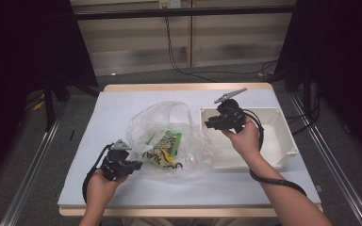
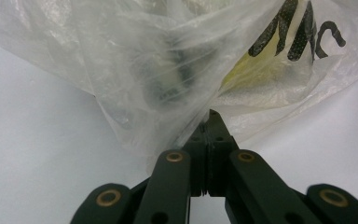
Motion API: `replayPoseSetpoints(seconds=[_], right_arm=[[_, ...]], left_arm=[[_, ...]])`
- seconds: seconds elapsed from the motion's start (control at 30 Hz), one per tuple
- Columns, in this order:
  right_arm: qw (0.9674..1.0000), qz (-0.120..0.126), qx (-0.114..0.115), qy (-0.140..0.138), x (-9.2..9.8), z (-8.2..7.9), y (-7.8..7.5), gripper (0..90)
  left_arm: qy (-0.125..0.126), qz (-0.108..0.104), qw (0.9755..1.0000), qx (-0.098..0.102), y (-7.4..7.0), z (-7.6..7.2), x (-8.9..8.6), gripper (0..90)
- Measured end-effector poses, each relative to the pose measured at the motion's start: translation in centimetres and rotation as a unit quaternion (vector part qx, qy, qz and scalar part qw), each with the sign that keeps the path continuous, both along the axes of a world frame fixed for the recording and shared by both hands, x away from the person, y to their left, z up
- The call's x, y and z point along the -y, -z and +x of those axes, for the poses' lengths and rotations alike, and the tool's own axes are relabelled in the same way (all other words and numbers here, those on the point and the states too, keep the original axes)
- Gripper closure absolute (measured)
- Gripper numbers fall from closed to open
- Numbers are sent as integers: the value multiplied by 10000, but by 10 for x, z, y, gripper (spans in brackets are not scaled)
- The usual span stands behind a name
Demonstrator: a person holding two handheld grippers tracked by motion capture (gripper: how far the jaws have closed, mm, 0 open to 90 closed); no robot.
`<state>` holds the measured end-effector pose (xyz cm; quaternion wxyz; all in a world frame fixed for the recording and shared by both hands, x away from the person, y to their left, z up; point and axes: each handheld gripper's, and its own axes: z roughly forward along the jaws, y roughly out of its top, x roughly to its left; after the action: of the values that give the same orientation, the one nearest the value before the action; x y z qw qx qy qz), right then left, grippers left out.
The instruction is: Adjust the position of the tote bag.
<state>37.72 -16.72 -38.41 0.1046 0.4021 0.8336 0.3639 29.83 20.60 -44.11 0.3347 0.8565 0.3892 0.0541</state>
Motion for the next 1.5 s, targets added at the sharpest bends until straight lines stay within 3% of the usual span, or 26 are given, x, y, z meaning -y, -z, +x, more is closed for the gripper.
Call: replayPoseSetpoints(seconds=[0.13, 0.4, 0.6, 0.63, 0.7, 0.83, 1.07, 1.2, 1.23, 1.3, 1.5], right_arm=[[9998, 67, 124, -167, -10, -4, -16, 670], [9979, 98, 246, -588, -39, -9, -40, 717], [9950, 214, 247, -949, -63, -10, -43, 799], [9945, 212, 244, -992, -67, -10, -43, 851], [9930, 296, 152, -1136, -74, -10, -41, 872], [9918, -52, 99, -1271, -88, -8, -29, 875], [9937, -477, 23, -1013, -81, -3, -12, 900], [9959, -514, -101, -737, -67, 0, -6, 900], [9960, -546, -92, -695, -63, 1, -5, 900], [9965, -578, -80, -601, -56, 3, -3, 900], [9979, -569, -124, -285, -32, 7, 2, 900]], left_arm=[[53, 29, 10000, -4, 0, 1, -1, 893], [122, 78, 9999, 19, -1, 1, 0, 893], [97, 73, 9999, -18, -1, 1, -1, 893], [87, 69, 9999, -12, -1, 1, -1, 893], [111, 84, 9999, -5, -2, 1, -1, 893], [91, 92, 9999, 23, -2, 1, -2, 894], [11, 41, 10000, 48, -4, 0, -5, 898], [-38, -45, 10000, 64, -3, -1, -2, 899], [24, 56, 10000, 47, -4, 0, -3, 899], [6, 40, 10000, 65, -3, 0, -3, 899], [14, 108, 9999, -128, 4, 1, -5, 900]])
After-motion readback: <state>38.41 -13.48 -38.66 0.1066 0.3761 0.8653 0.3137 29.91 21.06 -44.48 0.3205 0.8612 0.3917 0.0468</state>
